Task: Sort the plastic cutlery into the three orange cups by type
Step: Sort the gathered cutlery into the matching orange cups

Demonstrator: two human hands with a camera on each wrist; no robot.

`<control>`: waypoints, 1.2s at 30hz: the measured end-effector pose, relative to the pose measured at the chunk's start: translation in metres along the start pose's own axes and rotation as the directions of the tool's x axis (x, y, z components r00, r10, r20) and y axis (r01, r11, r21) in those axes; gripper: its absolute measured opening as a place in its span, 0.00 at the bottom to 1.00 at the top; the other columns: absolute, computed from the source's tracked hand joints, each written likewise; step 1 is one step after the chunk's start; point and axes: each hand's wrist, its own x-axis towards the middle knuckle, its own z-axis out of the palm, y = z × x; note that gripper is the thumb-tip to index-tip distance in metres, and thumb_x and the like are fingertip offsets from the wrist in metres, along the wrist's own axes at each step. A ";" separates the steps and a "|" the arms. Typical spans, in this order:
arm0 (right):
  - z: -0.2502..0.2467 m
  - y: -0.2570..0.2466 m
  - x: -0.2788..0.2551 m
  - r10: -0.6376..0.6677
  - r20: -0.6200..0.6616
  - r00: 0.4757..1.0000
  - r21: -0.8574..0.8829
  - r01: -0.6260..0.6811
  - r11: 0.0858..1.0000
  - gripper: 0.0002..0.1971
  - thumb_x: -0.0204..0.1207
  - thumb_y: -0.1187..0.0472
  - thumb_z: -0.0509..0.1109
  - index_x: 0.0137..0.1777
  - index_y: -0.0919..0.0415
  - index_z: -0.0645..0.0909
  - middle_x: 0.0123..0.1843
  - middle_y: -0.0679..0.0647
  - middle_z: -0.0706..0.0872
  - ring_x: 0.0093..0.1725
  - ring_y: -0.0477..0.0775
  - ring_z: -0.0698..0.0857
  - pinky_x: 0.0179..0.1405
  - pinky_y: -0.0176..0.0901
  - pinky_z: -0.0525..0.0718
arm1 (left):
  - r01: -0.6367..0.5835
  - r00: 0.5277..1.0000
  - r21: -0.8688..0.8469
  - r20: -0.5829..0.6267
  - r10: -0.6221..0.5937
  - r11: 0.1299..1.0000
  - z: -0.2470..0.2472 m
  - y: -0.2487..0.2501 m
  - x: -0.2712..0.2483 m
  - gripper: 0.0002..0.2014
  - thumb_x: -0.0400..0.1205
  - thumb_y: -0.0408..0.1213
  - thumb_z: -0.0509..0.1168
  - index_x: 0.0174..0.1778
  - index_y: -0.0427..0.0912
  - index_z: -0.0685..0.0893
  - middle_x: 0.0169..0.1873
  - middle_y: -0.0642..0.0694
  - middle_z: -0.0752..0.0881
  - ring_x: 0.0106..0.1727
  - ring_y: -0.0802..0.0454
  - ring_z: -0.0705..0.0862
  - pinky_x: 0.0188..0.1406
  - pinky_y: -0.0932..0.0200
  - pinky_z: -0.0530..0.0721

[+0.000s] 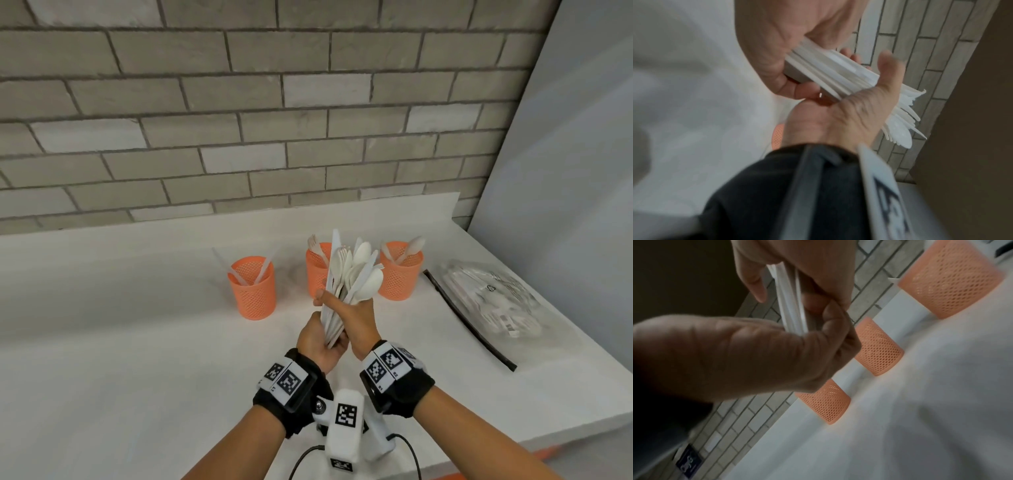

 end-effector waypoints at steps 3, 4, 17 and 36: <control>-0.008 0.002 0.008 0.108 0.095 0.990 0.002 -0.108 0.994 0.22 0.53 0.59 0.81 0.48 0.68 0.86 0.43 0.64 0.89 0.44 0.55 0.90 0.44 0.43 0.85 | 0.033 0.999 -0.021 -0.025 -0.034 0.999 0.004 -0.003 0.005 0.12 0.86 0.41 0.52 0.56 0.42 0.79 0.40 0.44 0.81 0.38 0.54 0.79 0.27 0.65 0.80; -0.011 0.004 0.011 0.133 0.111 0.985 -0.006 -0.133 0.991 0.22 0.54 0.59 0.80 0.48 0.68 0.86 0.43 0.64 0.90 0.44 0.55 0.90 0.44 0.43 0.85 | 0.048 0.998 -0.035 -0.035 -0.050 0.998 0.006 -0.004 0.006 0.11 0.86 0.41 0.53 0.52 0.42 0.80 0.37 0.45 0.81 0.34 0.56 0.79 0.23 0.68 0.80; -0.070 0.008 0.056 0.390 0.405 0.827 -0.028 -0.416 0.909 0.14 0.77 0.69 0.64 0.62 0.62 0.76 0.35 0.57 0.86 0.26 0.49 0.82 0.29 0.41 0.82 | -0.243 0.915 0.671 -0.081 0.395 0.701 0.019 0.012 0.014 0.07 0.83 0.35 0.57 0.44 0.42 0.80 0.41 0.45 0.83 0.39 0.53 0.80 0.40 0.60 0.78; -0.114 0.003 0.060 0.529 0.644 0.552 -0.277 -0.476 0.835 0.31 0.67 0.64 0.66 0.73 0.64 0.67 0.44 0.56 0.92 0.35 0.52 0.90 0.36 0.41 0.87 | -0.126 0.961 0.727 -0.080 0.266 0.675 0.061 0.041 0.023 0.13 0.84 0.39 0.55 0.42 0.40 0.83 0.36 0.45 0.85 0.35 0.52 0.83 0.36 0.62 0.79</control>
